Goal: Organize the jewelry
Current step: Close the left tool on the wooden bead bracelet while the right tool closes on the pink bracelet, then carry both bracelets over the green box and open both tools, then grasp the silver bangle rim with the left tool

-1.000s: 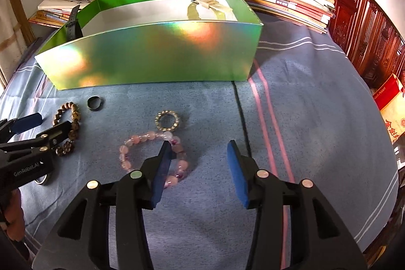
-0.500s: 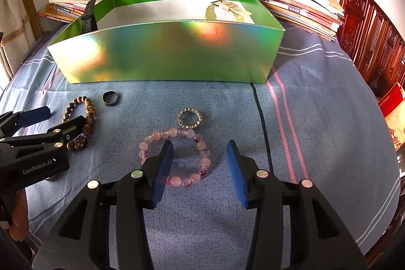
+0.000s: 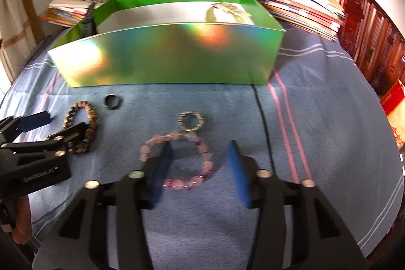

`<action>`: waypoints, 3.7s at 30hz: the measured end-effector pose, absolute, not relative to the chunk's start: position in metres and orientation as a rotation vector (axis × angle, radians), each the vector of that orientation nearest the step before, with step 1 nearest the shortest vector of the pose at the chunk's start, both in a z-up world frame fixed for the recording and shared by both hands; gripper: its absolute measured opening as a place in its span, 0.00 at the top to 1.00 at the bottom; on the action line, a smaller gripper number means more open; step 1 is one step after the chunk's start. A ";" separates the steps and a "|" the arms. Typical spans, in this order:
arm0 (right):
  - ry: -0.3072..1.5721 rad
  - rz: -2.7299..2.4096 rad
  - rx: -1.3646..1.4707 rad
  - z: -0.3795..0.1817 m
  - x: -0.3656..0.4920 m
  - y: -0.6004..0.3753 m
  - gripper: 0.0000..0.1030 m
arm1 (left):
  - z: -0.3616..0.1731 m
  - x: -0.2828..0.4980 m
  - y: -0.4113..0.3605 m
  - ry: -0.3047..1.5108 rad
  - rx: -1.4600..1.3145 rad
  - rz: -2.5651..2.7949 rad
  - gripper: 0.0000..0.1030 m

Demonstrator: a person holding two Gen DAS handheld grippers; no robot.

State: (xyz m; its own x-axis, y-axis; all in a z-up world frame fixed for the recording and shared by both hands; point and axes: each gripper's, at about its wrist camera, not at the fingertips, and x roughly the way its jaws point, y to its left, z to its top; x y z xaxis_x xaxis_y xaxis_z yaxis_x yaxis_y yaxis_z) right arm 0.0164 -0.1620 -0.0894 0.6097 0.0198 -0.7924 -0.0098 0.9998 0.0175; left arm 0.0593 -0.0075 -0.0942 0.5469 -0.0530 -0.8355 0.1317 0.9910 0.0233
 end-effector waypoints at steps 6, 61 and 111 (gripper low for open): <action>0.907 0.071 -0.004 -0.089 0.013 -0.151 0.88 | -0.088 0.050 -0.019 0.953 0.124 -0.195 0.76; 0.712 0.129 0.006 0.020 0.027 -0.166 0.92 | 0.015 0.045 -0.014 0.786 0.090 -0.262 0.92; 0.975 0.133 0.057 -0.086 0.031 -0.166 0.54 | -0.089 0.012 0.023 1.036 0.128 -0.177 0.53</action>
State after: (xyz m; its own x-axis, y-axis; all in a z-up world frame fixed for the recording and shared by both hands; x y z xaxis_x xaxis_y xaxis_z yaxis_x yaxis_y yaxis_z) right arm 0.0307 -0.1656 -0.0858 0.5541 0.1382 -0.8209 -0.0866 0.9903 0.1082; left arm 0.0123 0.0231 -0.0885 0.4970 -0.0855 -0.8635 0.2061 0.9783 0.0218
